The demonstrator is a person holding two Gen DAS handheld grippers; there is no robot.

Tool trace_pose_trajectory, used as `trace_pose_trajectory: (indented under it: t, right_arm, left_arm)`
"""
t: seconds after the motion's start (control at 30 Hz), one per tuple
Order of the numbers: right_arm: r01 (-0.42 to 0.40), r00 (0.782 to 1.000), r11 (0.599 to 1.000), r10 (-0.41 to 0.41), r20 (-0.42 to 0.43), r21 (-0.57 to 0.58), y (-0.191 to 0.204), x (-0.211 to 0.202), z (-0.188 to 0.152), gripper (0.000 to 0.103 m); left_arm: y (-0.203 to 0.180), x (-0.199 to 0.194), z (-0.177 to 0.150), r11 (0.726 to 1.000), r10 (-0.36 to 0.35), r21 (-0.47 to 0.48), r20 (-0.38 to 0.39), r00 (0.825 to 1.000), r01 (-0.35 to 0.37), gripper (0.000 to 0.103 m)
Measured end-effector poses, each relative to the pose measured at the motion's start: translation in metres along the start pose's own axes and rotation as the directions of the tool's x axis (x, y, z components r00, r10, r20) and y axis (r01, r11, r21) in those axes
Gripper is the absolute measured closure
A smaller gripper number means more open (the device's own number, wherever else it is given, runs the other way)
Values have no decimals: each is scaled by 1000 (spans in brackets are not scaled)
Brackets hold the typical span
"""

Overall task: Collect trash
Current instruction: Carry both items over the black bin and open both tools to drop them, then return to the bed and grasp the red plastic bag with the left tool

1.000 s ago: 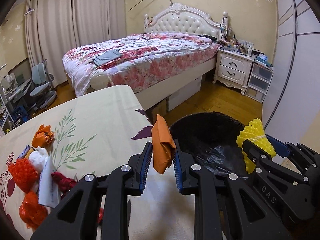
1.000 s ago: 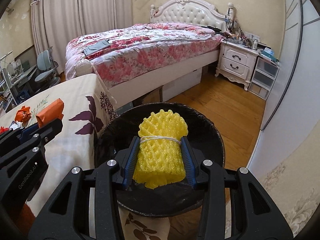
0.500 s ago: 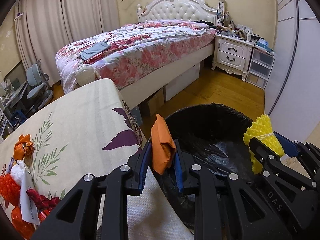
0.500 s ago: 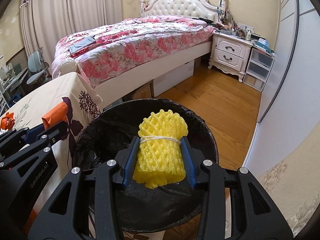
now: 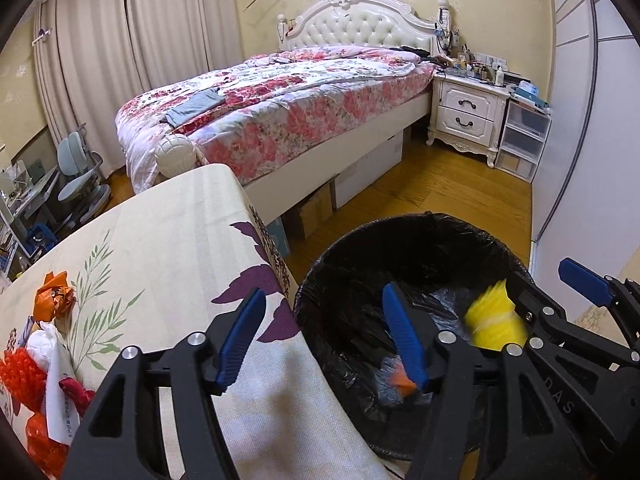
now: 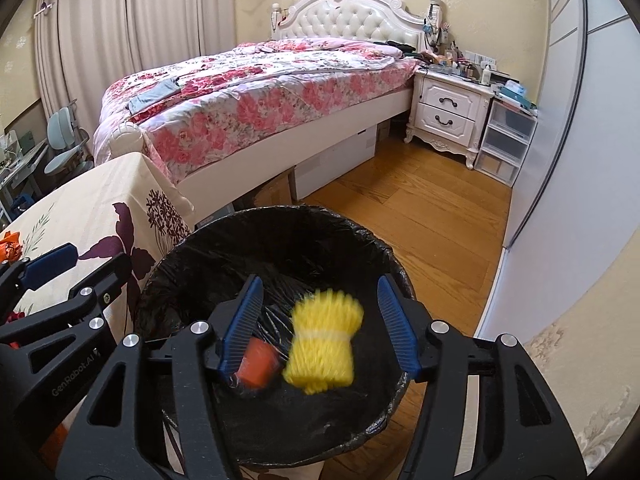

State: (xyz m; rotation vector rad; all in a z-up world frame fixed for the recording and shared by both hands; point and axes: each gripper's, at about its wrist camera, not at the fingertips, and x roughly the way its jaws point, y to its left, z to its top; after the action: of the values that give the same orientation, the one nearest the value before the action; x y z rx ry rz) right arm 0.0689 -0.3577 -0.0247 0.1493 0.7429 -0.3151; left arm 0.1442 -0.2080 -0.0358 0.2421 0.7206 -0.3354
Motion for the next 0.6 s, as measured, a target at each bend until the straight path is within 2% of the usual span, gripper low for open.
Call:
trace_pose_trajectory:
  t: [0.2,0.43,0.6]
  right_arm:
    - [17,1000,1000,-17,24,22,-3,-12,2,32]
    - [36,993,999,-38,113,24,8,-47,2,9]
    - [57,985,998,-55,166,-7,27,-70,-5,5]
  left_arm:
    - [9,-10,-2,1000,14,-23,12,1000,-13,30]
    - [30,-37,-10,998,47,-51,54,997,-44,25]
    - [54,-61,-26,994,65,-87,60,996,-60,25]
